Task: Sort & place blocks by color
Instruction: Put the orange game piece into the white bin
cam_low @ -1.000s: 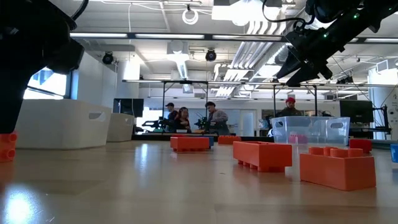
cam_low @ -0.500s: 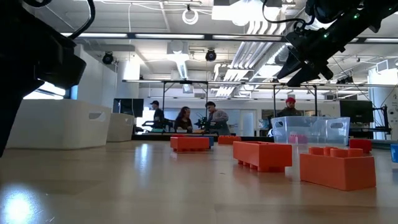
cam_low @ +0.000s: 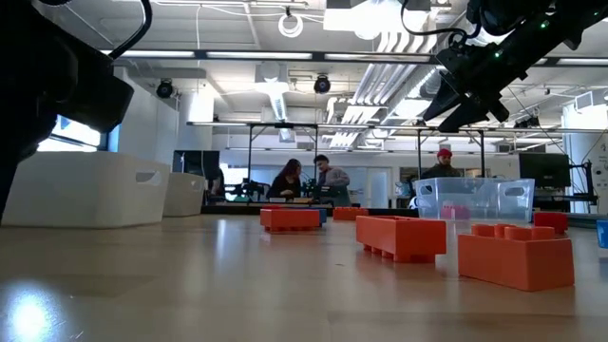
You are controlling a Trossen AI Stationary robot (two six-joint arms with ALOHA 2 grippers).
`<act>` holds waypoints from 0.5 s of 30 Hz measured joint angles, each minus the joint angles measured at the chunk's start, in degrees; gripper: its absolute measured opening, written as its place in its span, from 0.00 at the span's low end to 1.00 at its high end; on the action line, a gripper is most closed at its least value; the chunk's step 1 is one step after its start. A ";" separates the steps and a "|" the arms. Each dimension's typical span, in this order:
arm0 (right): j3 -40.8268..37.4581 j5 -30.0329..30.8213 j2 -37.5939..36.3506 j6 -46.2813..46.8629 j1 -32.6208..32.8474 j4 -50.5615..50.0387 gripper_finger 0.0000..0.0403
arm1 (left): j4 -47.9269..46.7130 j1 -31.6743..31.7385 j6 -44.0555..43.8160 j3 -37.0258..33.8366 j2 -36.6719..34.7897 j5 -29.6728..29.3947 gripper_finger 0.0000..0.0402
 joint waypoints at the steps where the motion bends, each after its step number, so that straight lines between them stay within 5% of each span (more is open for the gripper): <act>1: 0.00 0.00 0.00 0.00 0.00 0.00 0.55 | 0.08 0.00 0.38 0.00 0.00 -0.16 0.18; 15: -0.02 -1.16 0.00 1.38 2.95 1.32 0.55 | -3.80 2.11 7.51 0.01 -11.54 -8.36 0.19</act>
